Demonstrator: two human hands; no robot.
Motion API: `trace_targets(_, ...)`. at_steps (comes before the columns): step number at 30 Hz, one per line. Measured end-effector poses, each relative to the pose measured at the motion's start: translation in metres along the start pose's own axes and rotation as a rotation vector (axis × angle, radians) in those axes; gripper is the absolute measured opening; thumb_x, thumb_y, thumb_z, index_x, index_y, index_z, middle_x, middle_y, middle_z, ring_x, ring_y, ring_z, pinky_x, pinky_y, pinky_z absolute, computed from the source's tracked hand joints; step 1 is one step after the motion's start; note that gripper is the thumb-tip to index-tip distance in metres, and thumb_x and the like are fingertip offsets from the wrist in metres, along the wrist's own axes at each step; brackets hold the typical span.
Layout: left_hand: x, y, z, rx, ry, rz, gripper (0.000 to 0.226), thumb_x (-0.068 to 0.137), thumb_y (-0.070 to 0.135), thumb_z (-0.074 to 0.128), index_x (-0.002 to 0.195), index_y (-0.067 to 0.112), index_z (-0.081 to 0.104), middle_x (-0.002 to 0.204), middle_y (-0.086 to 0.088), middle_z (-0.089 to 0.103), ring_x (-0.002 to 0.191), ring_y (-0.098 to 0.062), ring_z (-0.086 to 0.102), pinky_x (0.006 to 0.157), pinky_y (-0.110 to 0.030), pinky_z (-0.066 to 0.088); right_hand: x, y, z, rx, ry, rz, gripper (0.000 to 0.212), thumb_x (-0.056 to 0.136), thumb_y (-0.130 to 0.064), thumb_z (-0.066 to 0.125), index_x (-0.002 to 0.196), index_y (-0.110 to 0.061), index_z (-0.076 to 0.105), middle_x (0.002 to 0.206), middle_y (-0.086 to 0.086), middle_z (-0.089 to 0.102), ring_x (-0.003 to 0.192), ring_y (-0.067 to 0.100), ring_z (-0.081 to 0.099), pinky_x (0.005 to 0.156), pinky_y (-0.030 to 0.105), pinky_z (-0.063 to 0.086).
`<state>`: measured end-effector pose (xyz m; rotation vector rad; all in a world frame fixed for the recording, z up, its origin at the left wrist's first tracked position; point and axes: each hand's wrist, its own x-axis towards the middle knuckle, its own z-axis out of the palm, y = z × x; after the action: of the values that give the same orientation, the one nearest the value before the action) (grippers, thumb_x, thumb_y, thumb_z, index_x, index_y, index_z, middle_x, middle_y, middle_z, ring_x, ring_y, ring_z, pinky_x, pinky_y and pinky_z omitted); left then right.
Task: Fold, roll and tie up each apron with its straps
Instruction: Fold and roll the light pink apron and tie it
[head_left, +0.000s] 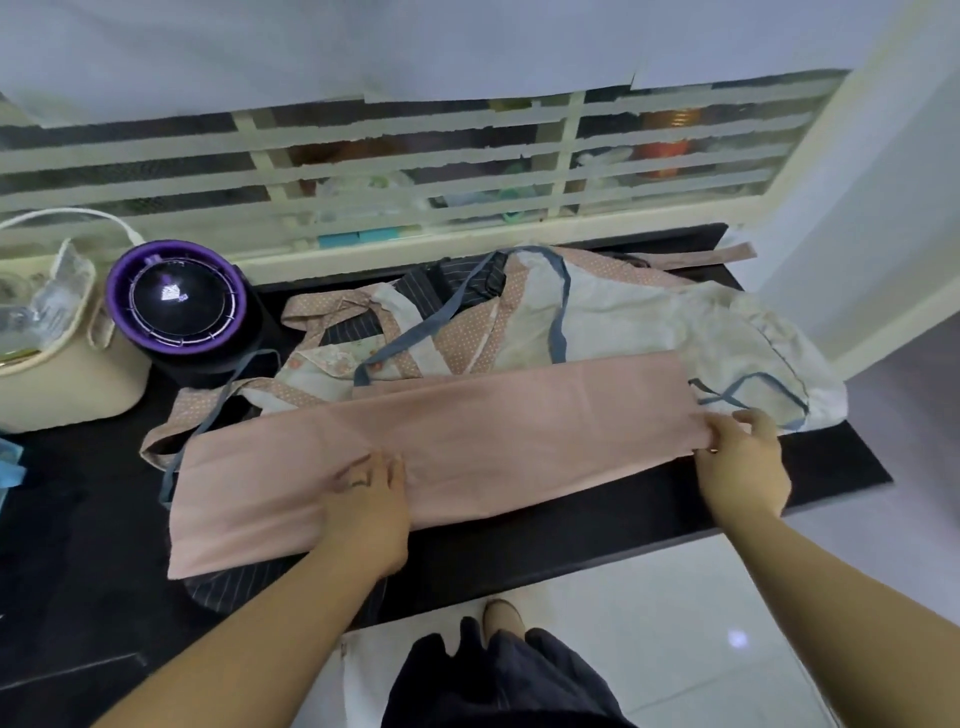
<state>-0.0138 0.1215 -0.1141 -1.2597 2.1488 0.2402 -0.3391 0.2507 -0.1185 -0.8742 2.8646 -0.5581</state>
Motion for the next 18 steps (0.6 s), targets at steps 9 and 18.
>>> trace_targets(9,0.010,0.053,-0.004,-0.034,0.019,0.194,0.096,0.086,0.015,0.052,0.148,0.034,-0.020,0.155,-0.002,-0.030,0.146,-0.032,-0.013,0.107,-0.062,0.025,0.008,-0.013,-0.011,1.242,-0.240,0.633,0.028,0.082,-0.013,0.056,0.109,-0.014,0.062,0.098,0.006,0.064,0.087,0.026,0.062,0.069,0.029,0.051)
trace_targets(18,0.011,0.051,-0.009,0.106,-0.132,0.196,0.109,0.086,0.015,0.058,0.140,0.036,-0.034,0.147,-0.004,-0.044,0.143,-0.032,-0.024,0.107,-0.068,0.021,0.035,0.014,-0.038,1.162,-0.429,0.501,0.012,0.088,0.003,0.044,0.087,-0.001,0.055,0.087,0.011,0.060,0.082,0.022,0.058,0.073,0.030,0.056)
